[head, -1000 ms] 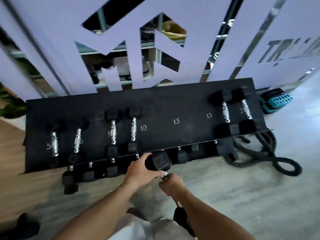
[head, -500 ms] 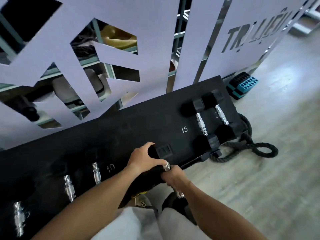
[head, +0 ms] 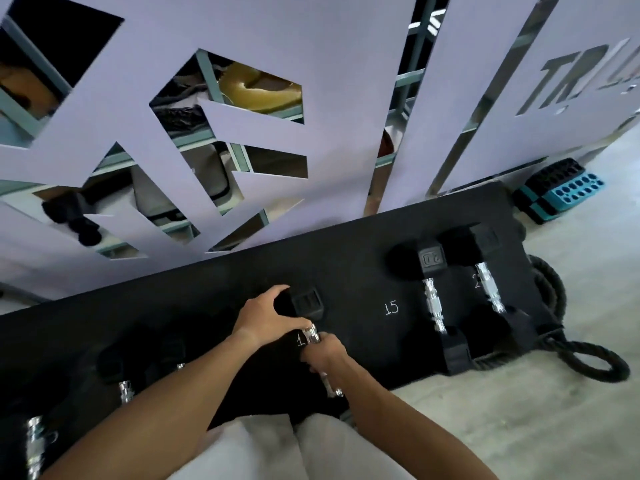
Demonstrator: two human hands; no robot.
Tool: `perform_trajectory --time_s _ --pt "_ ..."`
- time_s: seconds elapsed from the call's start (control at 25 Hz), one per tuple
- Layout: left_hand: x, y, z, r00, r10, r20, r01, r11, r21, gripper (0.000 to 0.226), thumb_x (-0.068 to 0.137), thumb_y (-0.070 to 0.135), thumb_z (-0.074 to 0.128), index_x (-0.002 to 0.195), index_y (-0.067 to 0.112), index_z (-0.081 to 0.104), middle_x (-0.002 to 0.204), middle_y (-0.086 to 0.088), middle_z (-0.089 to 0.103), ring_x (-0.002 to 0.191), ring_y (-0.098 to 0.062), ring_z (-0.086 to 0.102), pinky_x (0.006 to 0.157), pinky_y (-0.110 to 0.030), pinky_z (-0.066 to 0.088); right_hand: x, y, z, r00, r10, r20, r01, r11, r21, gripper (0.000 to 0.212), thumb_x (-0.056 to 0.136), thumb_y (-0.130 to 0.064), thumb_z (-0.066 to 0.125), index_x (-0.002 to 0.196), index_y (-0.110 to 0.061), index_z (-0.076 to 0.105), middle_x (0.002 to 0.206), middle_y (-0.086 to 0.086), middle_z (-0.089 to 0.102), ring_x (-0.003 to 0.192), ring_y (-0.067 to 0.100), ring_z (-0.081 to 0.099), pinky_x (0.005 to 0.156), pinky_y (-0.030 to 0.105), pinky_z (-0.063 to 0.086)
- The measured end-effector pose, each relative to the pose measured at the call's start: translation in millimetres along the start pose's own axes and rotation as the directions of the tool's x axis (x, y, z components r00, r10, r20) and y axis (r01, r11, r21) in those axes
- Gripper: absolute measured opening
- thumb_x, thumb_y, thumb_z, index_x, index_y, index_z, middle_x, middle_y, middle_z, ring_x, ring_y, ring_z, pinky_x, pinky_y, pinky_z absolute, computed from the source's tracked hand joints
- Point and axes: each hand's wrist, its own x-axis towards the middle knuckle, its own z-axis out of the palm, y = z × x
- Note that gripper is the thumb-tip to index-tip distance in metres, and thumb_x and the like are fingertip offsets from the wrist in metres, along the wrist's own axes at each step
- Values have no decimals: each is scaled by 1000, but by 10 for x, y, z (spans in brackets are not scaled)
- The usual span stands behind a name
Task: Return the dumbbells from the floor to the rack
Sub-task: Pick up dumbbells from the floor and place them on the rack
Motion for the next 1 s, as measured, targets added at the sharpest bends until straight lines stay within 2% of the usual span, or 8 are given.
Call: perform_trajectory --time_s 0.12,0.28,0.52,0.64,0.72,0.8,0.92,1.0 --pt "284 37 -184 999 -17 -40 17 1000 3 102 46 68 83 138 40 50 138 5 59 127 -22 54 105 -40 48 245 -279 -6 996 -2 91 -3 998 55 30 73 -17 58 103 -18 63 83 4 66 63 16 61 49 22 46" --pt "559 24 -246 993 -19 -113 17 1000 -20 100 45 64 87 135 44 50 134 8 61 127 -21 53 105 -42 50 609 -489 22 992 2 128 -13 997 80 29 79 -15 59 108 -22 57 101 7 70 78 18 64 65 31 54" --pt "697 -88 10 987 53 -149 -52 999 9 93 51 59 88 132 48 44 121 9 67 112 -17 63 91 -34 58 978 -369 60 995 31 99 -45 990 137 31 81 -14 64 111 -17 62 101 7 71 85 18 68 61 29 52" --pt "665 -150 38 988 52 -148 -52 999 6 92 52 57 89 131 49 43 121 10 67 109 -17 65 86 -28 56 1003 -303 124 995 47 93 -58 990 126 38 83 -16 67 120 -17 61 105 5 70 91 20 69 74 34 60" --pt "630 -179 85 991 37 -127 -39 999 -7 93 52 56 90 132 50 41 124 11 65 111 -17 63 89 -30 56 997 -239 120 994 51 100 -64 989 130 37 84 -16 66 120 -17 61 107 5 70 95 22 69 84 39 60" --pt "546 -209 206 995 15 -101 -18 999 -30 94 52 55 90 132 51 40 121 11 66 108 -15 64 89 -28 55 960 -88 117 993 62 96 -73 991 115 31 85 -17 65 115 -20 61 105 3 69 95 21 68 85 39 59" --pt "465 -266 335 996 -34 -78 28 997 -77 94 53 52 90 131 54 39 102 14 68 86 -9 67 81 -31 60 933 86 130 994 52 92 -64 989 134 27 86 -19 68 112 -22 62 106 1 70 95 18 68 87 38 59" --pt "491 -287 317 998 -41 -41 38 996 -83 92 54 48 91 129 55 39 106 14 67 85 -9 66 78 -31 60 941 97 119 992 29 119 -42 993 114 27 87 -19 69 112 -25 61 107 0 70 97 17 68 90 38 58"
